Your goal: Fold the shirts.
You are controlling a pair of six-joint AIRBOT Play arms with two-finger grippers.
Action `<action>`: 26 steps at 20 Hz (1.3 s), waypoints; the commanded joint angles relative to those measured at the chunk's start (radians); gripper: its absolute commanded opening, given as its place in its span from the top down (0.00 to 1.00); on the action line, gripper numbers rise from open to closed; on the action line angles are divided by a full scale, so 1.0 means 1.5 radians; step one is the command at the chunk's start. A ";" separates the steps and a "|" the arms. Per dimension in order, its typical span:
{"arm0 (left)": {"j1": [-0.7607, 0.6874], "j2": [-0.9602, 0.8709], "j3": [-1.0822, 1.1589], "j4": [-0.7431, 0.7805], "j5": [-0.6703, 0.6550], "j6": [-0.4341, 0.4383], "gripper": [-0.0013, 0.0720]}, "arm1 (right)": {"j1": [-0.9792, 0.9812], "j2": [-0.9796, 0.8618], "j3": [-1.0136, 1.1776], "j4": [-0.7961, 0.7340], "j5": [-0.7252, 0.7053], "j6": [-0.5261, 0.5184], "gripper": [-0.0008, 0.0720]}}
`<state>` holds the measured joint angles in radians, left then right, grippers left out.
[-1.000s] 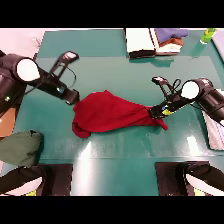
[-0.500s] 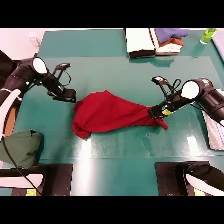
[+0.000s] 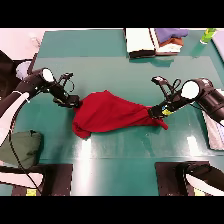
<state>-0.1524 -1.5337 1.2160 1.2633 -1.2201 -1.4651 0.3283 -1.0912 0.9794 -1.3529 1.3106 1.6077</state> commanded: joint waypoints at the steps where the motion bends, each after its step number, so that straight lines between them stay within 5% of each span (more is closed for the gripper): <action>1: 0.000 -0.004 -0.010 -0.007 0.024 -0.001 0.30 | 0.001 0.000 0.000 0.001 0.002 0.001 0.97; 2: 0.000 -0.004 -0.010 -0.010 0.023 -0.001 0.30 | 0.001 0.000 0.000 0.001 0.001 0.001 0.97; 3: 0.000 -0.004 -0.010 -0.010 0.024 -0.001 0.43 | 0.001 0.000 0.000 0.000 0.000 0.001 0.97; 4: 0.000 -0.004 -0.010 -0.010 0.026 -0.001 0.77 | 0.001 0.000 0.000 0.000 -0.001 0.000 0.97; 5: 0.000 -0.004 -0.010 -0.010 0.031 -0.001 0.93 | 0.001 0.000 0.000 -0.001 -0.001 0.000 0.97; 10: 0.000 0.061 0.014 0.007 0.033 -0.003 0.94 | -0.001 0.009 0.072 -0.009 0.021 0.000 0.97; 19: 0.000 0.444 0.355 0.068 0.024 0.000 0.94 | -0.001 0.121 0.535 -0.129 0.127 0.003 0.97; 26: 0.000 0.496 0.554 0.077 0.061 0.000 0.94 | -0.001 0.125 0.744 -0.200 0.173 0.018 0.97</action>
<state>-0.1524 -0.8177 1.9465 1.3689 -1.1759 -1.4654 0.3267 -0.8963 1.9717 -1.6020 1.5291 1.6264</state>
